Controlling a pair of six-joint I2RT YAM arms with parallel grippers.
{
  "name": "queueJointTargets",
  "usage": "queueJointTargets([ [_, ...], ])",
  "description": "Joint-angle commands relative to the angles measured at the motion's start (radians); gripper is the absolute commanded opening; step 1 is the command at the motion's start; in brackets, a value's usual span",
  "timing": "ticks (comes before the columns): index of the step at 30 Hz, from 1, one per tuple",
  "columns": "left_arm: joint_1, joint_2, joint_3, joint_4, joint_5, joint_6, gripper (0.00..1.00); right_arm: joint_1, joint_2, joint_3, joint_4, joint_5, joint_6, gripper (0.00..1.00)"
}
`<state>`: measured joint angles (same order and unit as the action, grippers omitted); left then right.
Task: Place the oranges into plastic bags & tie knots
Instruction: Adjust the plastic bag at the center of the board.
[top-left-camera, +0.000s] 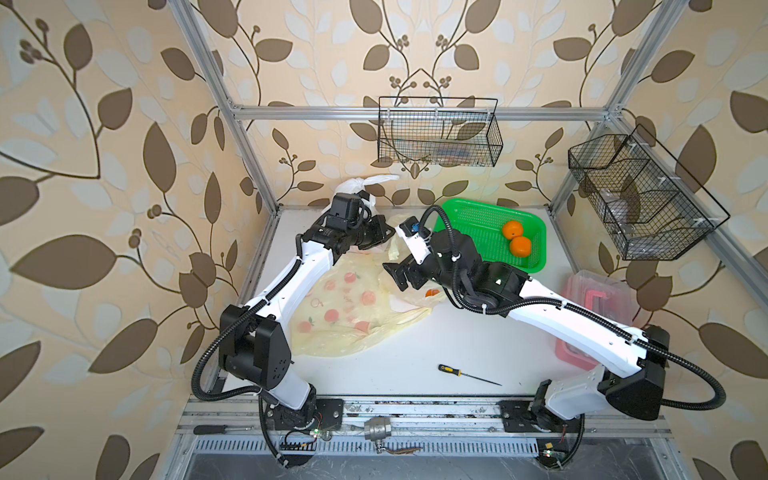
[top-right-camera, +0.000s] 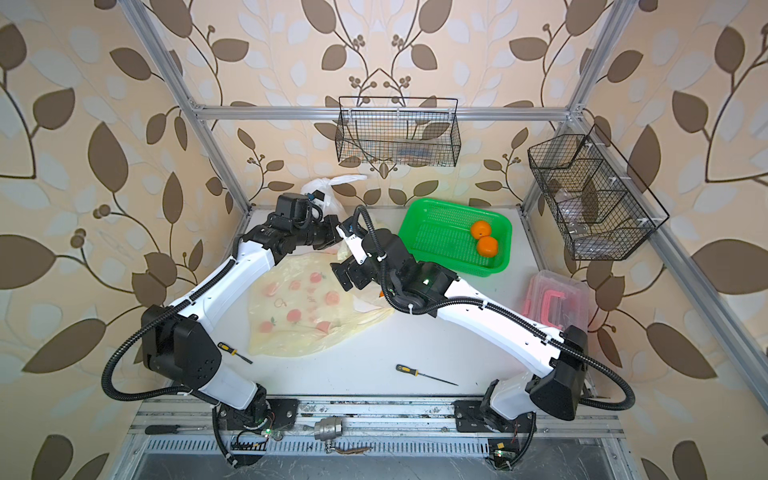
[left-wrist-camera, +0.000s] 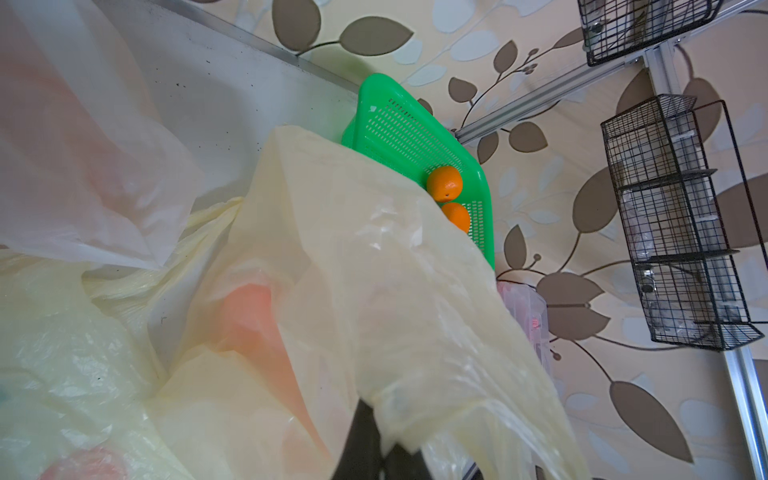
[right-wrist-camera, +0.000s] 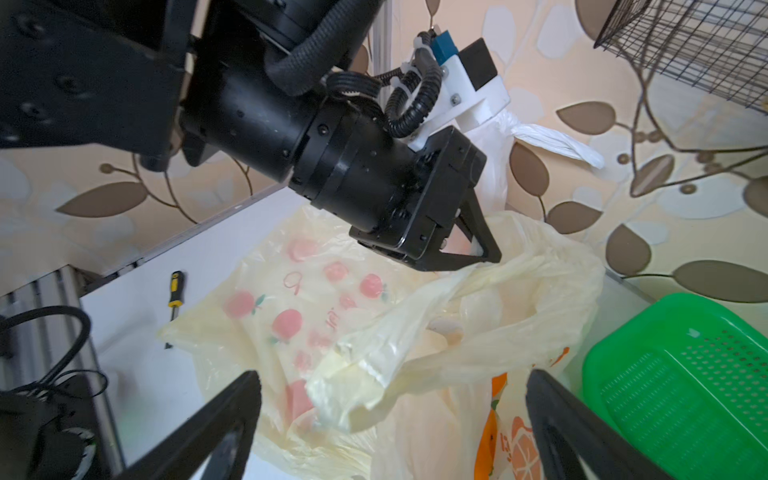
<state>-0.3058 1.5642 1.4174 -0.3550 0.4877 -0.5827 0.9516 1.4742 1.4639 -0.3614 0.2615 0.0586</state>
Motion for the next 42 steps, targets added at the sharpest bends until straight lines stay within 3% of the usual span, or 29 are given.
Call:
queueJointTargets([
  [1,0.010,-0.030,-0.001,0.017,0.002,0.004,0.00,0.018,0.024,0.038,-0.013,0.191,0.002,0.96],
  [5,0.010,-0.032,-0.006,0.017,0.001,0.004,0.00,0.019,0.022,0.032,0.019,0.235,0.043,0.81],
  [11,0.011,-0.032,-0.008,0.021,0.000,0.003,0.00,0.017,-0.030,-0.017,0.110,0.145,0.072,0.37],
  [15,0.014,-0.041,-0.014,0.030,-0.001,0.002,0.00,-0.045,-0.062,-0.034,0.127,0.010,0.146,0.15],
  [17,0.019,-0.055,-0.023,0.040,-0.006,0.001,0.16,-0.109,-0.074,-0.037,0.127,-0.077,0.200,0.08],
  [22,0.022,-0.135,-0.065,0.042,-0.078,0.057,0.65,-0.284,-0.037,0.016,0.088,-0.340,0.321,0.01],
  [25,0.012,-0.198,-0.081,0.016,-0.112,0.127,0.77,-0.366,-0.016,0.035,0.095,-0.460,0.375,0.00],
  [30,-0.167,-0.292,-0.155,0.059,-0.242,0.307,0.88,-0.452,0.032,0.127,0.035,-0.565,0.403,0.00],
  [34,-0.315,-0.325,-0.264,0.265,-0.158,0.429,0.97,-0.517,0.045,0.161,0.010,-0.607,0.437,0.00],
  [38,-0.472,-0.274,-0.287,0.346,-0.199,0.600,0.99,-0.564,0.026,0.146,0.006,-0.628,0.469,0.00],
  [42,-0.557,-0.169,-0.236,0.354,-0.208,0.705,0.99,-0.584,0.012,0.135,0.002,-0.647,0.488,0.00],
])
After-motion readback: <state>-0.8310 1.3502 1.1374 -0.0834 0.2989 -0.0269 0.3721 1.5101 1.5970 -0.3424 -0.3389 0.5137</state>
